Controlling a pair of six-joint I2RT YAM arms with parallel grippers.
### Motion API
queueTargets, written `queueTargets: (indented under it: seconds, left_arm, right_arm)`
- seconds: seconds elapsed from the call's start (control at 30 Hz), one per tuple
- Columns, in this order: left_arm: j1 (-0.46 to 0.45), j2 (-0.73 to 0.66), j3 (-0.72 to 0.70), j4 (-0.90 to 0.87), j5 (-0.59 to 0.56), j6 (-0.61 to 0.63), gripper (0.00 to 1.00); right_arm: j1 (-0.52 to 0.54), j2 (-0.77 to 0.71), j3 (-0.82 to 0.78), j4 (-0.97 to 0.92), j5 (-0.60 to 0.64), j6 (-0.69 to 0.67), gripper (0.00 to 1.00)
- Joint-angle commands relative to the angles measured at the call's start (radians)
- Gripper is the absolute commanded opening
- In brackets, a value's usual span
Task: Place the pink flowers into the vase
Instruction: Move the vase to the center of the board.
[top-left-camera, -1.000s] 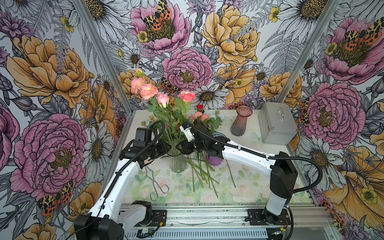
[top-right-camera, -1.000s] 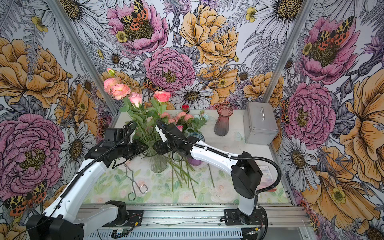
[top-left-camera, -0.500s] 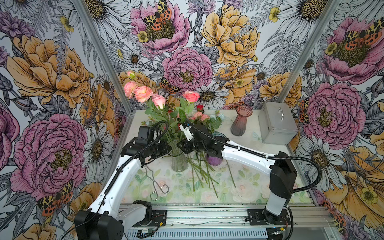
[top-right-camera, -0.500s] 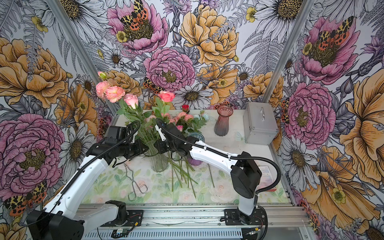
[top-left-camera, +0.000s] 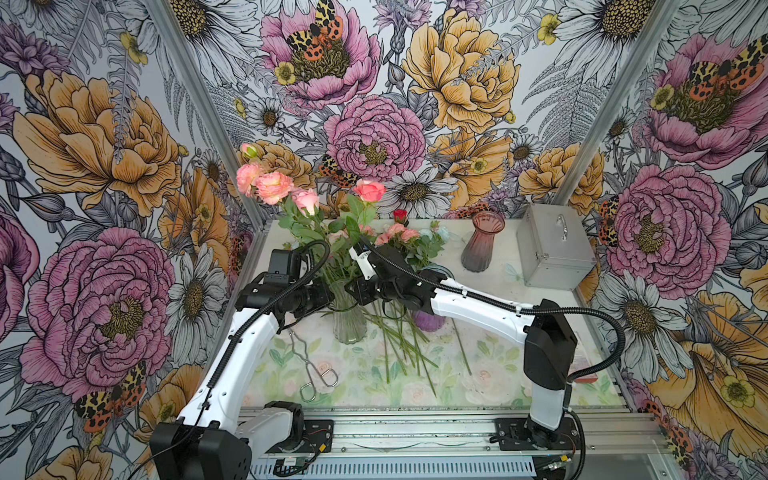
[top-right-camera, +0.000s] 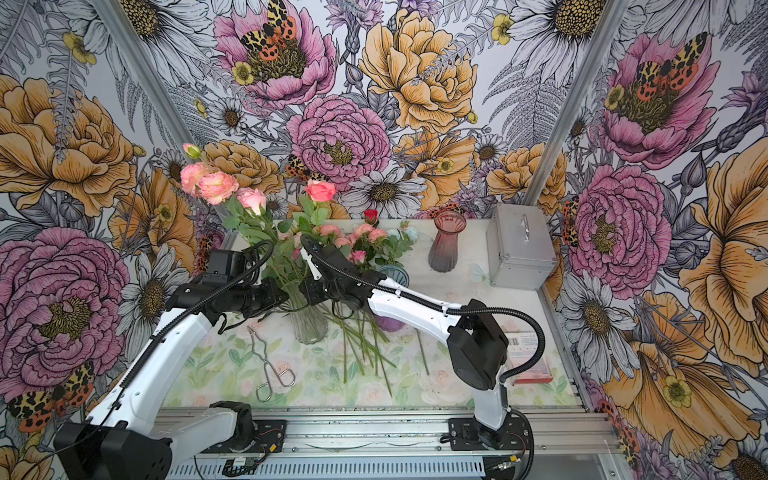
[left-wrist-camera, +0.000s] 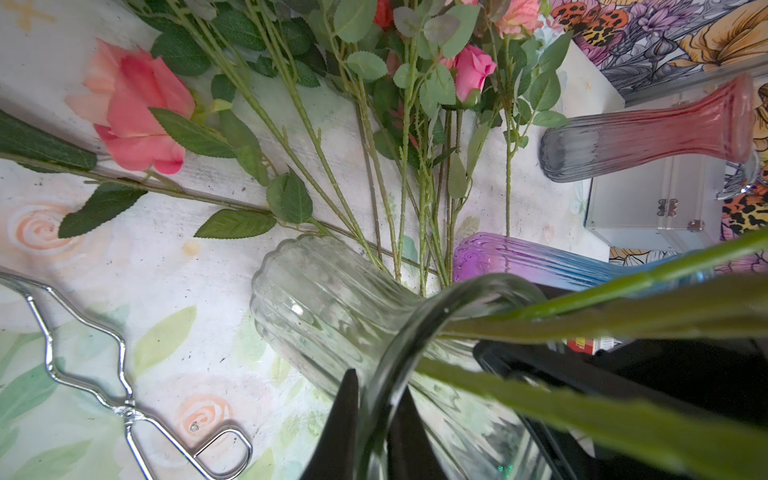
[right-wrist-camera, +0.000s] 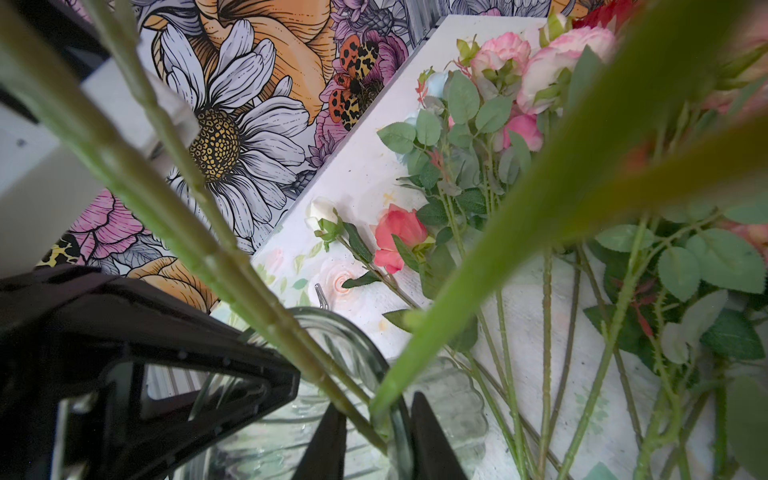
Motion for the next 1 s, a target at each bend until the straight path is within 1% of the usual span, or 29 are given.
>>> queueTargets:
  seconds: [0.0,0.23,0.47,0.6,0.87,0.9,0.97]
  left_arm:
    - [0.041,-0.01,0.047,0.066,-0.016,0.039,0.04]
    - [0.116,-0.004,0.056,0.066,-0.015,0.061,0.03]
    - [0.175,-0.014,0.06,0.066,-0.06,0.072,0.03]
    - [0.213,-0.037,0.035,0.066,-0.078,0.069,0.03]
    - [0.259,-0.072,-0.037,0.069,-0.072,0.055,0.03]
    - [0.262,-0.073,-0.04,0.068,-0.071,0.055,0.03]
    - [0.262,-0.076,-0.046,0.069,-0.068,0.055,0.07]
  right_arm:
    - [0.028,0.047,0.054,-0.008,-0.03,-0.012,0.27]
    - [0.031,0.134,0.164,-0.008,-0.053,-0.024,0.27]
    - [0.052,0.204,0.266,-0.007,-0.053,-0.058,0.27]
    - [0.062,0.241,0.312,-0.007,-0.064,-0.083,0.27]
    - [0.069,0.276,0.352,-0.008,-0.085,-0.086,0.27]
    - [0.071,0.276,0.352,-0.008,-0.087,-0.089,0.27]
    - [0.075,0.275,0.35,-0.008,-0.089,-0.1,0.27]
